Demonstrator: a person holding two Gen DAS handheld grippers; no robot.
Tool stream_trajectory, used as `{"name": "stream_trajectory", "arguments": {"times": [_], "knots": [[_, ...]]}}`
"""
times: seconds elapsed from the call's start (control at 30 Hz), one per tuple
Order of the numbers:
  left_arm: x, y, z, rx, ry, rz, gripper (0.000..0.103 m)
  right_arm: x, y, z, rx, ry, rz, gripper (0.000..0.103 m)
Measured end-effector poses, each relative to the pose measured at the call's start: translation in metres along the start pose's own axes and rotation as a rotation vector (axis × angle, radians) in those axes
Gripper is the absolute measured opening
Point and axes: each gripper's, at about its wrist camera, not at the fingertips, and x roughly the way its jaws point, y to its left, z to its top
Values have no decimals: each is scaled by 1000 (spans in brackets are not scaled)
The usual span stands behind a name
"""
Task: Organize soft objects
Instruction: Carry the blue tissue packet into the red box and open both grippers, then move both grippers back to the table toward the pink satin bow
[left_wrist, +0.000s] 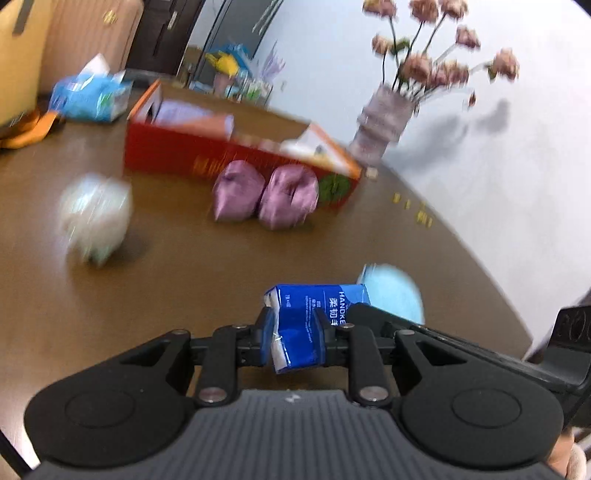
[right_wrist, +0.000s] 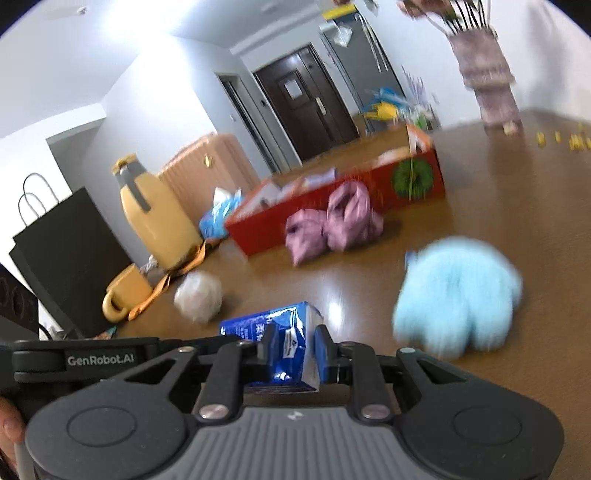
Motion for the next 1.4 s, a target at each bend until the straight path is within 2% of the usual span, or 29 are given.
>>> {"name": "stream_trajectory", "arguments": {"times": [0.07, 0.2, 0.3, 0.4, 0.47, 0.6, 0.7, 0.77, 0.93, 1.03, 1.17, 1.2, 1.27, 1.33, 1.37, 1.4], "knots": [[7, -7, 32, 18, -41, -24, 22, 7, -3, 36, -32, -47, 5, 20], [46, -20, 125, 65, -82, -35, 22, 44, -12, 124, -103, -89, -15, 20], [98, -19, 194, 71, -60, -5, 22, 103, -28, 193, -117, -55, -59, 20], [163, 1, 247, 42, -8, 27, 22, 171, -51, 242, -82, 21, -89, 20], [203, 18, 268, 2, 41, 60, 22, 222, -70, 263, -44, 87, -115, 20], [271, 48, 289, -14, 118, 147, 20, 305, -87, 272, -63, 174, -203, 17], [300, 64, 289, 7, 151, 215, 19, 355, -100, 273, -42, 299, -242, 12], [307, 68, 286, 57, 163, 246, 19, 369, -100, 271, -76, 338, -252, 12], [299, 59, 282, 153, 130, 255, 21, 371, -98, 271, -83, 312, -237, 13], [283, 41, 282, 199, 101, 231, 25, 349, -96, 278, -71, 277, -224, 15], [229, 18, 287, 268, 29, 204, 29, 287, -82, 296, -124, 197, -233, 15], [216, 14, 286, 282, 5, 209, 34, 268, -77, 301, -145, 175, -245, 16], [186, 8, 283, 316, -38, 235, 40, 234, -67, 308, -188, 146, -271, 16], [155, 3, 280, 348, -70, 298, 42, 198, -59, 312, -210, 112, -297, 17], [139, 1, 280, 355, -88, 333, 46, 179, -55, 313, -216, 92, -302, 20], [125, 0, 280, 352, -105, 355, 56, 161, -50, 312, -222, 71, -301, 32]]}}
